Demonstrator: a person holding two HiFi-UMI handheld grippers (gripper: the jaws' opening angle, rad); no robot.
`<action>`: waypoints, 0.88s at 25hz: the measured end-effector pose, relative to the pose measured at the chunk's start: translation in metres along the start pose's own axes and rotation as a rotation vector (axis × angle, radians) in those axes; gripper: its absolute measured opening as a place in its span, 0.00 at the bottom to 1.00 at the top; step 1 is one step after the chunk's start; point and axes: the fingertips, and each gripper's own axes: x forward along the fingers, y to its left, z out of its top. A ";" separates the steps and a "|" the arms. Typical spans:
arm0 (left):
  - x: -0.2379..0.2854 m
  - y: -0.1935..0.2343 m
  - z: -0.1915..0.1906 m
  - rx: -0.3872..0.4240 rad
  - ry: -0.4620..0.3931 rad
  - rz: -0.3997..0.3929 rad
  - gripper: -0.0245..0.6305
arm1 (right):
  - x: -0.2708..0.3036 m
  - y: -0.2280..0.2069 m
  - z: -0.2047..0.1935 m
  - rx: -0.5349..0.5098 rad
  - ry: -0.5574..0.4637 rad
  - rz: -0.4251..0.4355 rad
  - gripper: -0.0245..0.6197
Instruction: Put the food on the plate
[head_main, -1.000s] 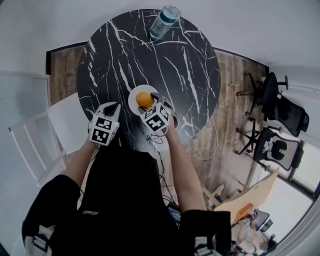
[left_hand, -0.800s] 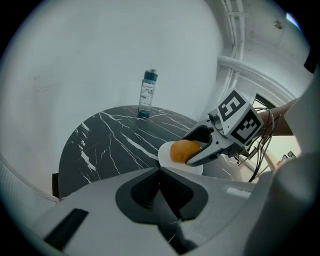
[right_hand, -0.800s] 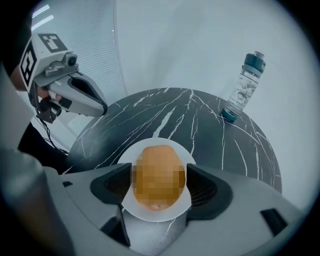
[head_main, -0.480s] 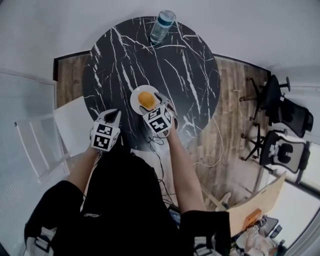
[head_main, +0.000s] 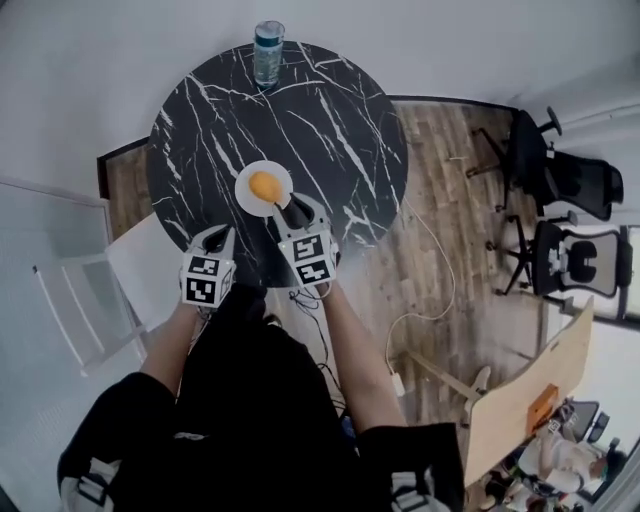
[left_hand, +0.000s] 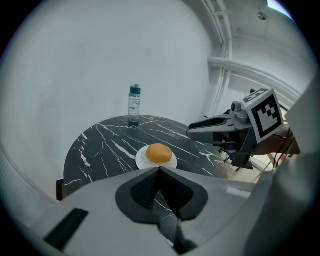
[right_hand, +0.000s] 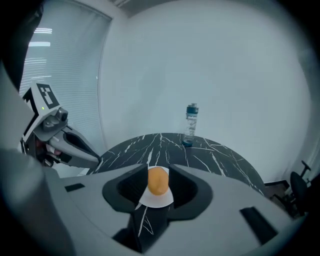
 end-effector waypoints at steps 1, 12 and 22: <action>-0.003 -0.004 0.004 0.007 -0.015 0.006 0.04 | -0.009 0.000 0.002 0.018 -0.026 -0.018 0.18; -0.072 -0.047 0.044 0.018 -0.228 0.039 0.04 | -0.105 0.022 0.034 0.162 -0.243 -0.115 0.03; -0.184 -0.090 0.090 0.085 -0.464 0.087 0.04 | -0.231 0.031 0.111 0.088 -0.493 -0.227 0.03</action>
